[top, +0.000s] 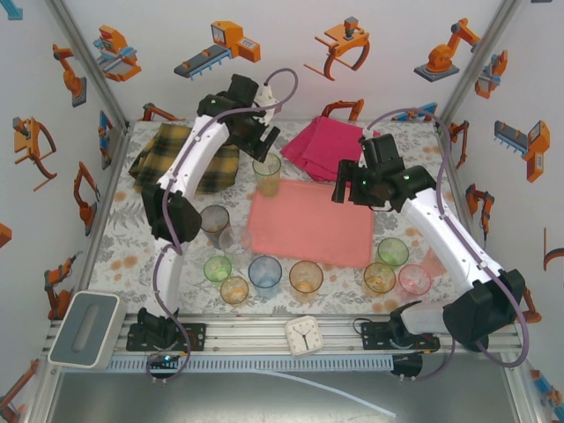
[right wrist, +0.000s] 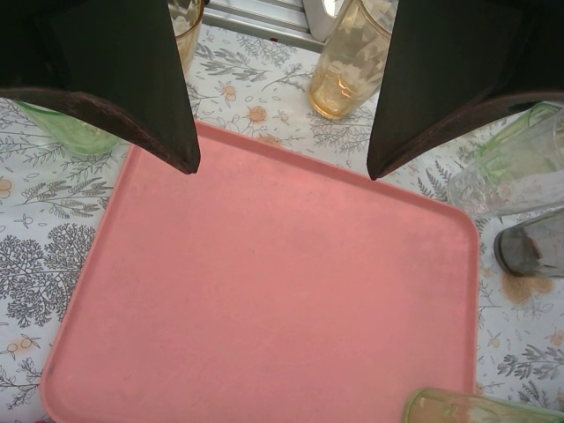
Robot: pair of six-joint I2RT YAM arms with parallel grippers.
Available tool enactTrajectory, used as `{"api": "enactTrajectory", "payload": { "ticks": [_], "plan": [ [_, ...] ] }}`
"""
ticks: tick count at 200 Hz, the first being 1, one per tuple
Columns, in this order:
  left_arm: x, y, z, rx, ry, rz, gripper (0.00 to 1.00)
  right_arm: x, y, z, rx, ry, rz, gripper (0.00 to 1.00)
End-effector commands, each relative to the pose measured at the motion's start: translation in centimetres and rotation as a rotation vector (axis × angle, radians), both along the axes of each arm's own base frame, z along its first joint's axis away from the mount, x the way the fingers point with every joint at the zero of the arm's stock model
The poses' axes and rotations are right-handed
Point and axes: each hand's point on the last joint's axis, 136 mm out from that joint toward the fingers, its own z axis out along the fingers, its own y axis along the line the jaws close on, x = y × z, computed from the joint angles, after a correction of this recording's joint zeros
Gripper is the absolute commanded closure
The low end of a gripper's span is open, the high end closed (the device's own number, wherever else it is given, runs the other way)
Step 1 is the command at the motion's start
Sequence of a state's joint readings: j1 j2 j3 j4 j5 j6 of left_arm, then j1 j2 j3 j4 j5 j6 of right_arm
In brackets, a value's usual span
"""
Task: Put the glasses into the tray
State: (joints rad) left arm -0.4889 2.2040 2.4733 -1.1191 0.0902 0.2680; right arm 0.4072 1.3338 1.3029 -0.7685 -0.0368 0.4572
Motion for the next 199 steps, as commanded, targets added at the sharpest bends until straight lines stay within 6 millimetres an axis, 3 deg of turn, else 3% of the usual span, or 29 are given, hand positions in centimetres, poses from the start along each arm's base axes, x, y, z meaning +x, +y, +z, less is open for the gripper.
{"api": "enactTrajectory", "payload": {
  "ticks": [1, 23, 44, 59, 101, 137, 199],
  "plan": [
    [-3.6, 5.0, 6.2, -0.062, -0.013, 0.023, 0.26, 0.4, 0.0, 1.1, 0.022, -0.036, -0.004, 0.3],
    [-6.9, 9.0, 6.3, -0.099, 0.07, 0.009, 0.27, 0.6, 0.2, 0.8, 0.023, -0.029, 0.002, 0.31],
    [-10.3, 12.0, 3.6, -0.074, 0.151, -0.018, 0.28, 0.9, 0.4, 0.5, 0.029, -0.029, 0.006, 0.31],
    [-11.8, 13.1, 1.2, -0.051, 0.183, -0.006, 0.29, 1.2, 0.6, 0.5, 0.033, -0.029, 0.011, 0.31],
    [-13.7, 12.5, -3.3, -0.111, 0.256, 0.004, 0.35, 1.9, 1.2, 0.7, 0.052, -0.033, 0.017, 0.32],
    [-13.7, 12.8, -6.1, -0.094, 0.269, 0.024, 0.38, 1.9, 1.1, 0.6, 0.057, -0.035, 0.005, 0.32],
    [-13.4, 12.9, -8.7, -0.028, 0.248, 0.004, 0.44, 1.9, 1.2, 0.7, 0.07, -0.035, -0.002, 0.32]
  ]
}}
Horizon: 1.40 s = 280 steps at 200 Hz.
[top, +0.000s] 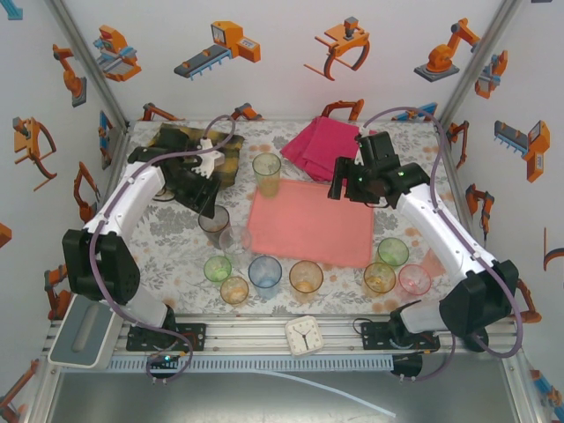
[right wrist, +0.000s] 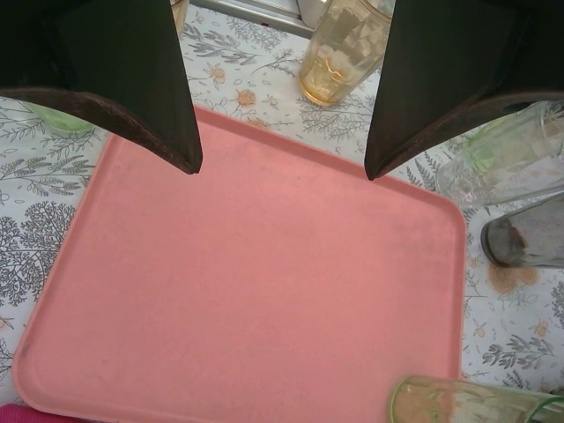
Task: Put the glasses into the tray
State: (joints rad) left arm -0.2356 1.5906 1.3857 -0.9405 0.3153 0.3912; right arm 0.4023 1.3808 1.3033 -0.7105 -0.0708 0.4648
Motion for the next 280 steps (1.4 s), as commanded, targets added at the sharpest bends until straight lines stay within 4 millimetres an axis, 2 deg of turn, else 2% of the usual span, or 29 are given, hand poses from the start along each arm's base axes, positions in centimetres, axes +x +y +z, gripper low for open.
{"api": "enactTrajectory", "payload": {
  "ticks": [1, 64, 87, 134, 145, 154, 163, 172, 203, 235, 257, 280],
  "plan": [
    [0.3, -0.5, 0.3, 0.005, -0.056, -0.036, 0.45, 0.5, 0.2, 1.4, 0.037, -0.038, -0.013, 0.32],
    [0.5, -0.6, -1.3, 0.051, -0.06, -0.048, 0.67, 0.7, 0.1, 1.2, 0.03, -0.039, -0.019, 0.32],
    [0.3, -0.7, -1.5, 0.059, -0.058, -0.057, 0.68, 0.8, 0.1, 1.2, 0.03, -0.04, -0.018, 0.32],
    [0.3, -0.9, -1.8, 0.091, -0.07, -0.074, 0.81, 0.9, 0.2, 0.8, 0.03, -0.039, -0.018, 0.32],
    [0.4, -1.0, -1.7, 0.099, -0.076, -0.075, 0.88, 0.9, 0.2, 0.7, 0.028, -0.038, -0.018, 0.32],
    [0.6, -0.9, -1.6, 0.107, -0.083, -0.072, 0.9, 0.8, 0.1, 0.7, 0.027, -0.038, -0.019, 0.32],
    [0.7, -1.0, -1.4, 0.111, -0.09, -0.07, 0.97, 0.8, 0.1, 0.7, 0.026, -0.04, -0.018, 0.32],
    [0.9, -0.9, -1.3, 0.122, -0.096, -0.065, 0.99, 0.8, 0.1, 0.7, 0.025, -0.04, -0.018, 0.32],
    [1.8, -0.8, -0.2, 0.14, -0.123, -0.044, 1.0, 1.0, 0.2, 0.7, 0.027, -0.044, -0.016, 0.32],
    [3.2, -1.0, 2.8, 0.131, -0.176, -0.024, 1.0, 1.1, 0.3, 1.0, 0.03, -0.049, -0.01, 0.32],
    [4.1, -1.9, 5.4, 0.1, -0.21, -0.033, 1.0, 1.0, 0.3, 1.0, 0.03, -0.051, -0.008, 0.32],
    [5.3, -3.4, 7.1, 0.078, -0.247, -0.052, 1.0, 1.0, 0.3, 0.9, 0.028, -0.05, -0.008, 0.32]
  ]
}}
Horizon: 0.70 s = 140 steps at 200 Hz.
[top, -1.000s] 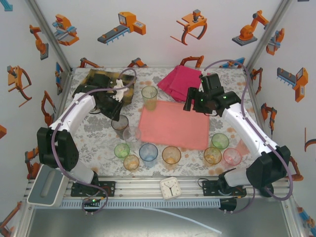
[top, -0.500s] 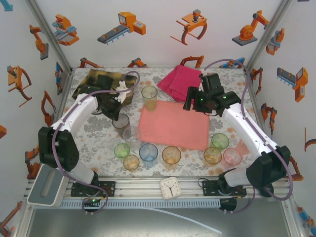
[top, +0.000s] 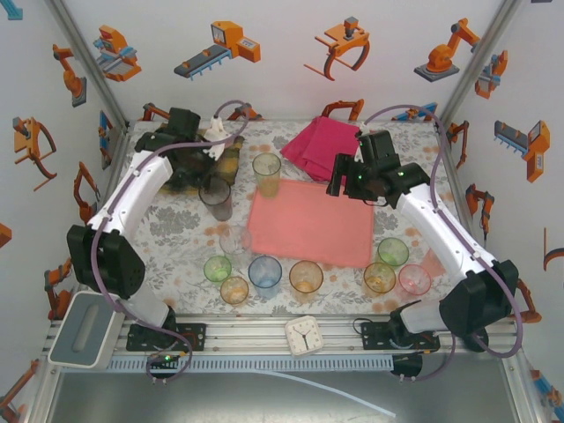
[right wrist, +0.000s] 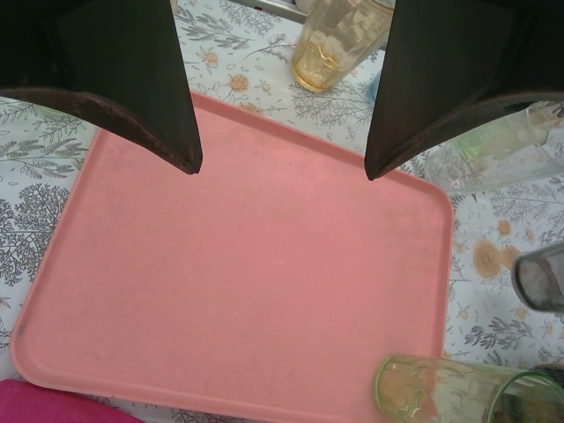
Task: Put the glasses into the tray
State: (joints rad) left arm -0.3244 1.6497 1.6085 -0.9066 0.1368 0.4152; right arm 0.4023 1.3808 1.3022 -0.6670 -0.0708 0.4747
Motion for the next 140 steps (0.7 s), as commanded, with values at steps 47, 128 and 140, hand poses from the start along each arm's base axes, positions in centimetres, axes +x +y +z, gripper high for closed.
{"api": "enactTrajectory", "payload": {
  "ticks": [47, 128, 140],
  "plan": [
    [1.3, -5.7, 1.9, -0.095, 0.03, -0.077, 1.0, 0.1, -0.3, 0.5, 0.003, -0.016, -0.003, 0.32],
    [1.1, -10.5, -1.4, -0.08, 0.078, -0.163, 1.0, -0.4, -1.2, 0.4, -0.006, -0.015, -0.024, 0.32],
    [1.1, -11.0, -1.8, -0.072, 0.077, -0.173, 0.99, -0.5, -1.2, 0.4, -0.006, -0.014, -0.023, 0.32]
  ]
}}
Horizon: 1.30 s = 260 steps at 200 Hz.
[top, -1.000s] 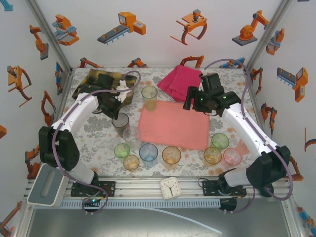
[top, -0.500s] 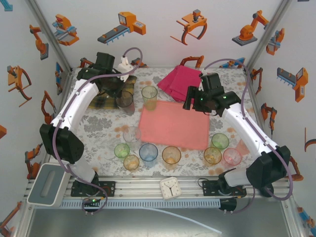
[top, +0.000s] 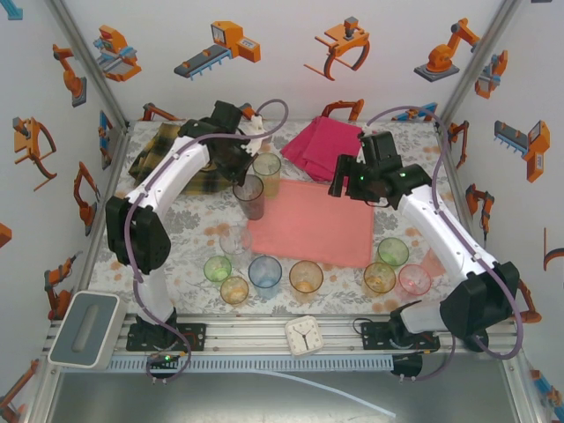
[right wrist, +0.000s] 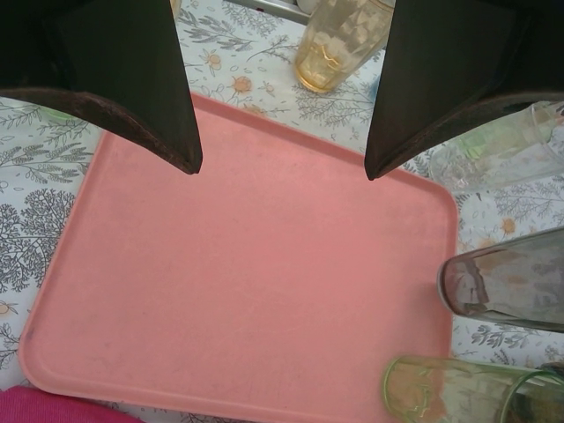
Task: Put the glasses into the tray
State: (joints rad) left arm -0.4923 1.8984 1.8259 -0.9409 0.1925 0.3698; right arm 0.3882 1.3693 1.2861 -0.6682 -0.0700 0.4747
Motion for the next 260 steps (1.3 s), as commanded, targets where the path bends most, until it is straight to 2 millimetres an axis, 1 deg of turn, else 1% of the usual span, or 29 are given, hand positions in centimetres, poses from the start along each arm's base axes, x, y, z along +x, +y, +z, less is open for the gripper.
{"api": "enactTrajectory", "payload": {
  "ticks": [1, 23, 61, 80, 109, 134, 164, 203, 221, 228, 249, 260],
  "plan": [
    [0.2, -1.5, 0.9, -0.037, -0.016, -0.016, 0.99, -0.3, -0.6, 0.6, -0.003, -0.018, -0.009, 0.32],
    [0.3, -2.2, 0.2, -0.033, -0.02, -0.023, 0.99, -0.3, -0.6, 0.5, -0.003, -0.016, -0.011, 0.32],
    [1.0, -3.1, -0.9, -0.012, -0.05, -0.02, 0.98, -0.4, -0.6, 0.1, -0.004, -0.009, -0.01, 0.31],
    [0.9, -3.6, -1.4, -0.007, -0.041, -0.024, 0.97, -0.4, -0.6, 0.1, -0.003, -0.009, -0.01, 0.32],
    [1.0, -3.7, -2.1, 0.005, -0.032, -0.025, 0.96, -0.4, -0.7, 0.2, -0.002, -0.014, -0.012, 0.32],
    [1.1, -3.7, -2.3, 0.008, -0.03, -0.024, 0.95, -0.5, -0.7, 0.1, -0.002, -0.012, -0.014, 0.32],
    [1.0, -3.7, -2.5, 0.017, -0.026, -0.023, 0.91, -0.4, -0.7, 0.0, 0.002, -0.012, -0.012, 0.31],
    [0.7, -3.6, -2.5, 0.017, -0.02, -0.033, 0.82, -0.4, -0.6, 0.2, 0.008, -0.014, -0.011, 0.31],
    [0.7, -3.5, -2.6, 0.023, -0.019, -0.034, 0.81, -0.5, -0.6, 0.1, 0.007, -0.013, -0.011, 0.31],
    [0.7, -3.5, -2.6, 0.023, -0.018, -0.034, 0.79, -0.5, -0.6, 0.0, 0.006, -0.01, -0.012, 0.31],
    [0.7, -3.6, -2.2, 0.014, -0.02, -0.031, 0.73, -0.5, -0.4, -0.2, 0.007, -0.006, -0.001, 0.31],
    [0.7, -3.7, -1.7, 0.004, -0.021, -0.027, 0.72, -0.5, -0.4, -0.3, 0.006, -0.003, -0.001, 0.31]
  ]
}}
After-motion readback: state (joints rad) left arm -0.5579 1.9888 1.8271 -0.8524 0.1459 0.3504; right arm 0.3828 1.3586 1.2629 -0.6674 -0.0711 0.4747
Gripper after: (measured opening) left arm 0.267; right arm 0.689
